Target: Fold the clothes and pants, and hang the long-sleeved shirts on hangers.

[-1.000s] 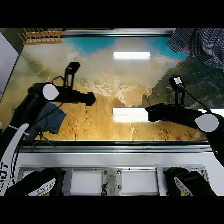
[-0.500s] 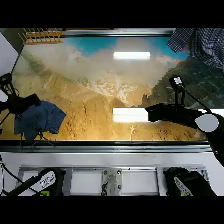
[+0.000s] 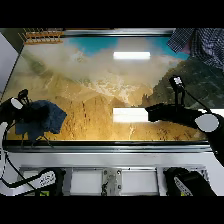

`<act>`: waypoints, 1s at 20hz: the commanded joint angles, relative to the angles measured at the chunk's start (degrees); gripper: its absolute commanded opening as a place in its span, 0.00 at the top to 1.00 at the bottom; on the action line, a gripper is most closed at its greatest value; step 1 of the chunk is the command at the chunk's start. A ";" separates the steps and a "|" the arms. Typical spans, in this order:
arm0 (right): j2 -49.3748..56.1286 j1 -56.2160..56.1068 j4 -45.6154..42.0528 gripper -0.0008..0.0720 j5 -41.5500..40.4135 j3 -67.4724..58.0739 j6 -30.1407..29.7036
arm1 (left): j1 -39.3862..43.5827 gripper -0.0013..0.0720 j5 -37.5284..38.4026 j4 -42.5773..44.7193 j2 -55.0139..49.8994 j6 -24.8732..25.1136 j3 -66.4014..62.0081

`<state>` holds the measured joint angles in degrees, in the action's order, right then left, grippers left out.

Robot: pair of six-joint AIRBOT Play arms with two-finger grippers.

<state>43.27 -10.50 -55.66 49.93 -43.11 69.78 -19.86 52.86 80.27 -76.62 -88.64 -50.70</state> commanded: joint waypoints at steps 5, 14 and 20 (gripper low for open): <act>0.04 -0.04 0.04 0.94 -0.02 0.02 0.04 | 18.97 0.94 1.44 -6.88 5.75 0.24 -9.42; -1.66 6.91 -7.69 0.94 -8.11 -1.18 -2.93 | 54.77 0.38 -1.20 -9.07 -1.49 -1.84 -27.41; -2.03 20.61 -9.29 0.94 2.38 -1.05 -2.93 | 46.69 0.25 -0.96 -3.80 -1.38 -17.81 -21.51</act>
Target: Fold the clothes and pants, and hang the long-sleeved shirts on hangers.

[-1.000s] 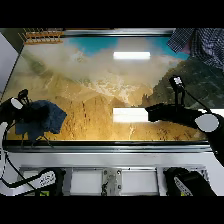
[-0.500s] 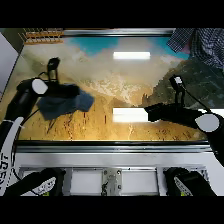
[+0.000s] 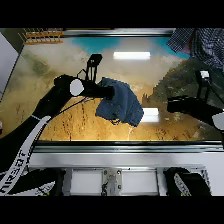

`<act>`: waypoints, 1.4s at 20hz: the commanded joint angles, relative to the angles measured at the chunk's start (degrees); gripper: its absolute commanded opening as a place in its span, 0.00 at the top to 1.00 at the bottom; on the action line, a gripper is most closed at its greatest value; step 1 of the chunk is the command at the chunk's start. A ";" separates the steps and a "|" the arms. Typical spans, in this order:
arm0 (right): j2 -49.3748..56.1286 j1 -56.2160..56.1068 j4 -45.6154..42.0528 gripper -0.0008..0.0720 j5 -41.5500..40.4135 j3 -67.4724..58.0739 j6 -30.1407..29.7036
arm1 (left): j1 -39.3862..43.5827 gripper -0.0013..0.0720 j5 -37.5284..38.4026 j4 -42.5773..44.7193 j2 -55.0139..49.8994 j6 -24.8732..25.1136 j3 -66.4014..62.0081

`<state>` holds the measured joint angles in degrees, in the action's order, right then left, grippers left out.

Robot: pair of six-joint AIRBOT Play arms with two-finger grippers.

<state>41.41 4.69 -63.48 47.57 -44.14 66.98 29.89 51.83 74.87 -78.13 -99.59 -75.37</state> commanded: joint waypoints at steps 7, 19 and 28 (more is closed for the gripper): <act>0.42 7.17 -1.25 0.94 6.75 3.08 3.89 | -14.01 0.25 -8.52 -8.48 -2.99 -11.89 19.63; 27.71 -4.31 13.20 0.17 1.73 5.44 6.80 | -12.39 0.94 -4.83 -20.37 -16.94 3.37 9.88; 40.61 -18.64 27.76 0.37 -10.34 3.04 4.98 | -12.50 0.94 -3.54 -20.39 -16.81 4.26 9.66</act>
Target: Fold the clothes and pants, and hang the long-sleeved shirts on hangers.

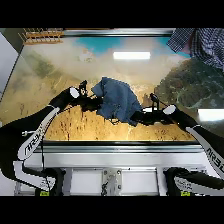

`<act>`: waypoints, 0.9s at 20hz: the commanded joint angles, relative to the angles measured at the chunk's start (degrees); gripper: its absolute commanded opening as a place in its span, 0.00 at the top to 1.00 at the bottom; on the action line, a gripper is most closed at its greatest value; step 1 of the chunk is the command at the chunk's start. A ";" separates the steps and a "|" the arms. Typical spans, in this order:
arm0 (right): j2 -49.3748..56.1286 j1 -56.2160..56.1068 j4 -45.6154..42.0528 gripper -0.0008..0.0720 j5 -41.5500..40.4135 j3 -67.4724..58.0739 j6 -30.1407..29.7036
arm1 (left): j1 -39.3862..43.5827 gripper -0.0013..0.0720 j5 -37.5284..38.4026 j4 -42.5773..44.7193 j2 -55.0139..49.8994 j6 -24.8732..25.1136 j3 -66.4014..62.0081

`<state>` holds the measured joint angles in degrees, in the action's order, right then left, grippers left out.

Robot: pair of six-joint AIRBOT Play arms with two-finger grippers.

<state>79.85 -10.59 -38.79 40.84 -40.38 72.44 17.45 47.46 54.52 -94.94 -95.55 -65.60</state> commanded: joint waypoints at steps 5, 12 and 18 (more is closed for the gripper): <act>-4.09 -3.17 -4.00 0.95 -0.85 -6.73 -6.62 | -2.60 0.94 1.51 -0.04 9.29 2.73 -0.50; -26.86 -0.83 -16.94 0.95 13.90 -34.75 -1.44 | -7.89 0.94 16.57 -0.22 33.51 5.62 -20.68; -42.64 -0.83 -17.18 0.95 17.27 -38.36 8.94 | -2.12 0.94 21.09 -0.11 47.91 5.49 -27.50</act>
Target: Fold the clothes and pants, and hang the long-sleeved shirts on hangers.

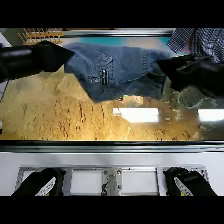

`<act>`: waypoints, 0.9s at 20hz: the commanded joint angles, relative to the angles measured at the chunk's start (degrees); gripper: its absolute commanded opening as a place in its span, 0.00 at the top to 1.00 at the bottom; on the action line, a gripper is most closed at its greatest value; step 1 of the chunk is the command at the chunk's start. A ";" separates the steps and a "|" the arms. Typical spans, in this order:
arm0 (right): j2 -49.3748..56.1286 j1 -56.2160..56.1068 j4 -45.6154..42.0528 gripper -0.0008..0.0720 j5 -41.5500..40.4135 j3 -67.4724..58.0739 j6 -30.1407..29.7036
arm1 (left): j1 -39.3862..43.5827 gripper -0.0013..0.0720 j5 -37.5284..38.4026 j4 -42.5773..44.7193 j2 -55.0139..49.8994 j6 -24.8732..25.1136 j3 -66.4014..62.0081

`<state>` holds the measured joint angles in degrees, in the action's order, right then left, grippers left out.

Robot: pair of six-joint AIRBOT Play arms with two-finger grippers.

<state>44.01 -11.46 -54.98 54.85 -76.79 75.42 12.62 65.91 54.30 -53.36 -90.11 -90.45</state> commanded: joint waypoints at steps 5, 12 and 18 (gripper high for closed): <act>-9.64 0.04 -3.98 0.95 15.67 -1.73 23.80 | 9.22 0.94 3.82 1.25 9.16 -4.33 -2.62; 5.81 0.04 -6.23 0.94 20.24 10.08 25.27 | 11.47 0.94 10.88 16.74 -12.94 -7.15 -2.62; 26.84 4.02 -10.34 0.23 -8.04 8.74 21.24 | 5.57 0.14 -7.39 16.50 -38.27 -5.22 -12.07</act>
<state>62.57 -9.85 -64.01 59.99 -67.22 98.04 21.37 65.34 70.06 -81.10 -93.82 -96.92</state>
